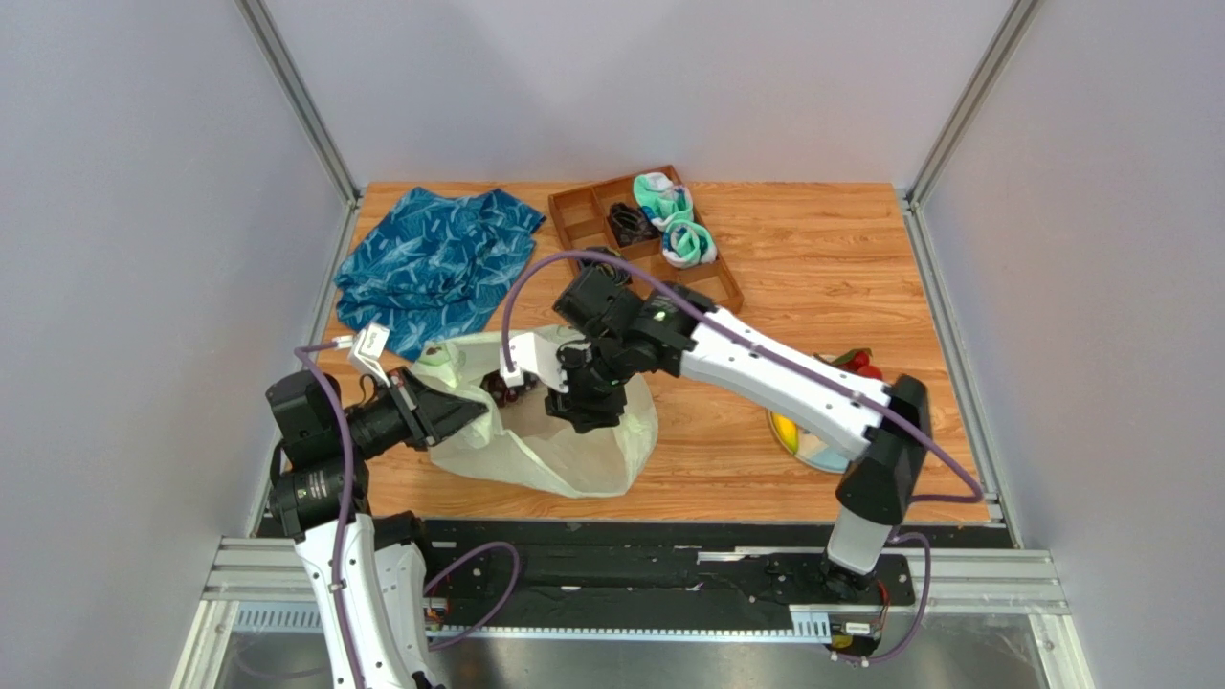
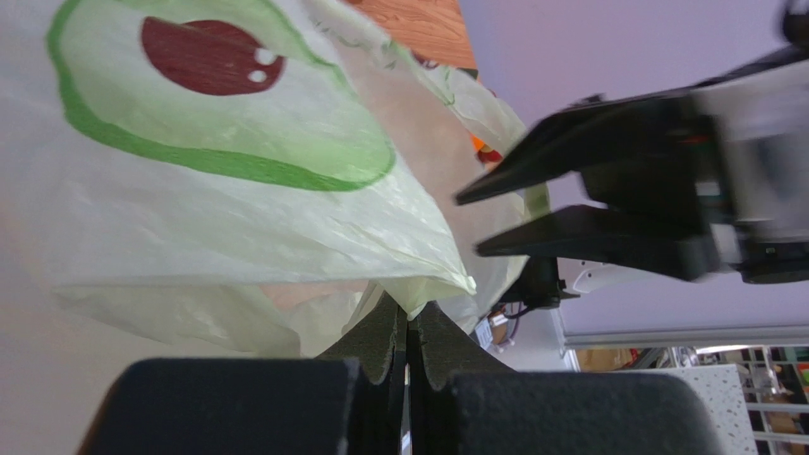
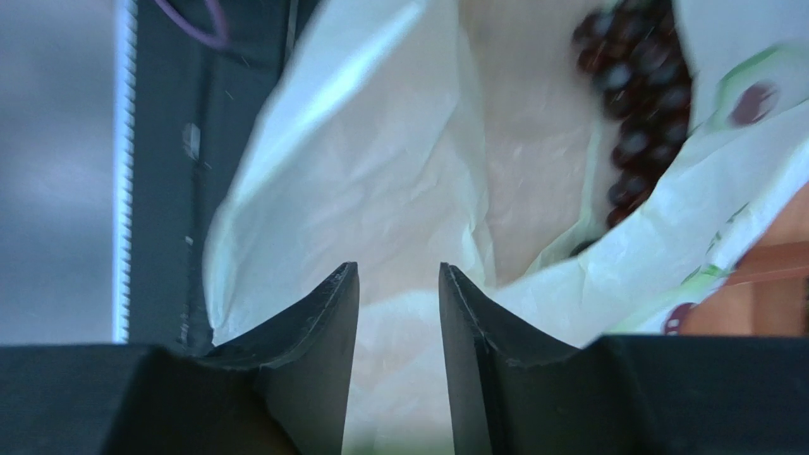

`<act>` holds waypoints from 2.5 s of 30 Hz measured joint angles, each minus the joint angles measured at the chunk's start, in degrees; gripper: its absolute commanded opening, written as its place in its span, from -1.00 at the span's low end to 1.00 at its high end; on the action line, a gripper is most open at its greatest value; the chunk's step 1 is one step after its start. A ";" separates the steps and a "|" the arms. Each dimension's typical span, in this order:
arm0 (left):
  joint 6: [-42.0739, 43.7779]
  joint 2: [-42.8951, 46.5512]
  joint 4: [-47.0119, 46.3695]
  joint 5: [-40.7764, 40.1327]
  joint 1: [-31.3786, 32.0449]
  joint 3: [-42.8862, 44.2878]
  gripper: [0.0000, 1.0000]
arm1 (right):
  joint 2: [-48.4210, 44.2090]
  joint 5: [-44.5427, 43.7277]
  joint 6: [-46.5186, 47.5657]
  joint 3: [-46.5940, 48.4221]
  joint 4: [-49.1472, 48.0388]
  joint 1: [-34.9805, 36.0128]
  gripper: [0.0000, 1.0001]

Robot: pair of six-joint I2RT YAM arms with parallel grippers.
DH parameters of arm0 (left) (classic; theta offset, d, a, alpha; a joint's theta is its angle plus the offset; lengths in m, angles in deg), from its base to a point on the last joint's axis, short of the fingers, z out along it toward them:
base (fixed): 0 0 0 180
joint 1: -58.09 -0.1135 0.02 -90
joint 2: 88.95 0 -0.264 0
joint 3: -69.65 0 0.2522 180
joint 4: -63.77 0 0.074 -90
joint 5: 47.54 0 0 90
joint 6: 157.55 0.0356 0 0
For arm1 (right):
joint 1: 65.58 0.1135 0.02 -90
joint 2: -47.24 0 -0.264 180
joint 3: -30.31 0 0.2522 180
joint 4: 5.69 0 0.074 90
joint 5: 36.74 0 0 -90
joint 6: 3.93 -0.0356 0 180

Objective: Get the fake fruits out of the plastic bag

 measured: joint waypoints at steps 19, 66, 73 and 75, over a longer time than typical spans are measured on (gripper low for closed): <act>1.25 0.52 2.01 0.20 0.00 0.83 -1.00 | 17.81 -19.34 1.18 -3.58 -14.27 -7.13 0.38; -0.24 0.09 -0.98 0.76 0.00 -0.52 -1.00 | 7.04 -7.96 -9.70 -7.34 -21.09 -6.95 0.30; -0.28 0.87 -0.90 0.72 0.00 -0.72 -1.00 | 10.88 -11.28 -11.80 -8.50 -22.69 -10.49 0.30; -0.15 0.81 -0.02 0.22 0.00 -0.76 -1.00 | 10.69 -12.87 -11.78 -10.80 -24.70 -10.54 0.56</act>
